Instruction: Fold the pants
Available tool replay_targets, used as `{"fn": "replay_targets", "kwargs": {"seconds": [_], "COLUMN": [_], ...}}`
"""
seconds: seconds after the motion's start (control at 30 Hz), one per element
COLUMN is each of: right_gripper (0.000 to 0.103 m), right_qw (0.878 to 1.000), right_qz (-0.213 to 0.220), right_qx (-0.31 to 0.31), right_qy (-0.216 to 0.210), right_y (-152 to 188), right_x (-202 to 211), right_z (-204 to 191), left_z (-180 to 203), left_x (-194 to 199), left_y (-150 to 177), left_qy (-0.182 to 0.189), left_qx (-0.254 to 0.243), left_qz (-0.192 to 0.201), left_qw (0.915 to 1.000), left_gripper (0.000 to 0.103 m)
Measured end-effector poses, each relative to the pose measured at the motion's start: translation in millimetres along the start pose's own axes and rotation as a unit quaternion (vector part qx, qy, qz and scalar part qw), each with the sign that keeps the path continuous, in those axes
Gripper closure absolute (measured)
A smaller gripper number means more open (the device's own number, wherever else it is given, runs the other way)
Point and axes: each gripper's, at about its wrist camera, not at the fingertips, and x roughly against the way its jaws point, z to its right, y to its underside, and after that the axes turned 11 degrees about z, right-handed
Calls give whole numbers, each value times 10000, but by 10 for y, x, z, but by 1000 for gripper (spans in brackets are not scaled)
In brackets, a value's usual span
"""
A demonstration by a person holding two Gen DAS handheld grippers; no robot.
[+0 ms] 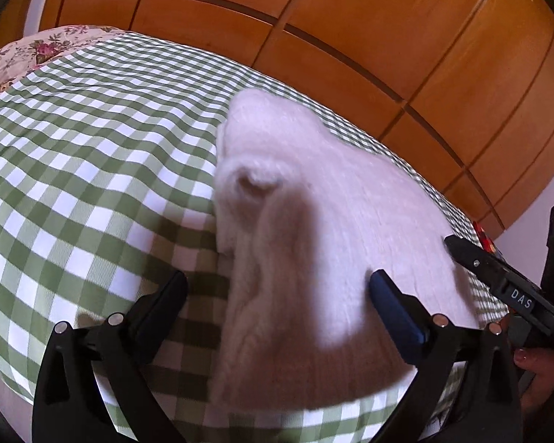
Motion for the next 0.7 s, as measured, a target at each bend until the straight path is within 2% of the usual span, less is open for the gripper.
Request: {"fn": "replay_targets", "kwargs": {"seconds": [0.17,0.23,0.33,0.43,0.57,0.7], "right_gripper": [34,28,25,20,18,18], "right_qw": [9997,9997,9996,9993,9959,9835], "right_qz": [-113,-153,-215,-243,-342,-431], "right_qx": [-186,-176,-137,-233,-716,-1499], "right_qy": [-71,-65,-121,-171,-435,-918], "right_y": [118,151,212,257,296,339], "right_x": [74,101,157,184,152,85], "right_z": [65,67,76,133,274,484], "left_z": [29,33,57,80,50,18], "left_x": [71,89,114,115,34,-110], "left_y": [29,14,-34,-139,-279,-384], "left_qy": [189,297,474,432,557,631], "left_qx": [4,77,98,-22,38,145], "left_qz": [-55,-85,-95,-57,-197,-516], "left_qw": [9998,9995,9988,9990,9982,9966], "left_gripper": [4,4,3,2,2,2]}}
